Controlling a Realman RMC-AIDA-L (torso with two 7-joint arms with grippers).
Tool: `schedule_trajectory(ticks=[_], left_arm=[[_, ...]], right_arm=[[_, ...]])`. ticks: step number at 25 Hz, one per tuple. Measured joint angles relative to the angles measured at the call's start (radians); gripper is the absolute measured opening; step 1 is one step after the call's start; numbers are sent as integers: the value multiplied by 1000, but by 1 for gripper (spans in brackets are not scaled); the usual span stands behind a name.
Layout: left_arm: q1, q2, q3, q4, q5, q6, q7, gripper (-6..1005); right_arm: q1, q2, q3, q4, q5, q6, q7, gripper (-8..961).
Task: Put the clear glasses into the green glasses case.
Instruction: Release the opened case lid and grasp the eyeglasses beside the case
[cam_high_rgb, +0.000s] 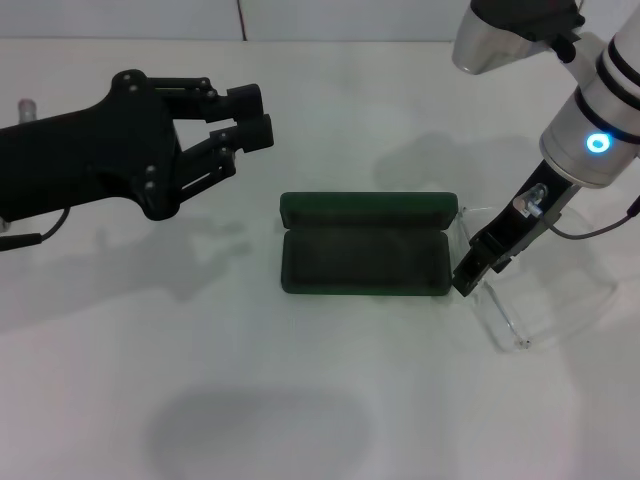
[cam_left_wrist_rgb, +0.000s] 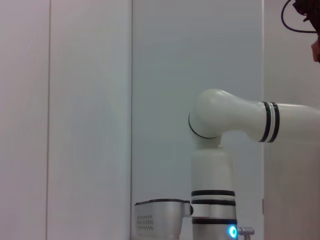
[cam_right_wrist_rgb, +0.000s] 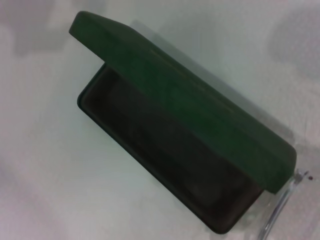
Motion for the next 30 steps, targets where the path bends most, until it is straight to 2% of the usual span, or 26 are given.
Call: schedule_trajectory(ticks=[9, 20, 22, 30], left_arm=[[4, 0, 0, -5, 0, 0, 4, 242], [10, 0, -4, -5, 0, 0, 4, 243], [11, 0, -4, -6, 0, 0, 4, 244], [18, 0, -6, -6, -5, 0, 4, 242]], right_arm=[[-3, 0, -13, 24, 1, 9, 3, 553], [-19, 0, -16, 26, 0, 29, 4, 426], [-21, 0, -17, 26, 0, 30, 5, 278], [-27, 1, -16, 26, 1, 30, 10, 193]])
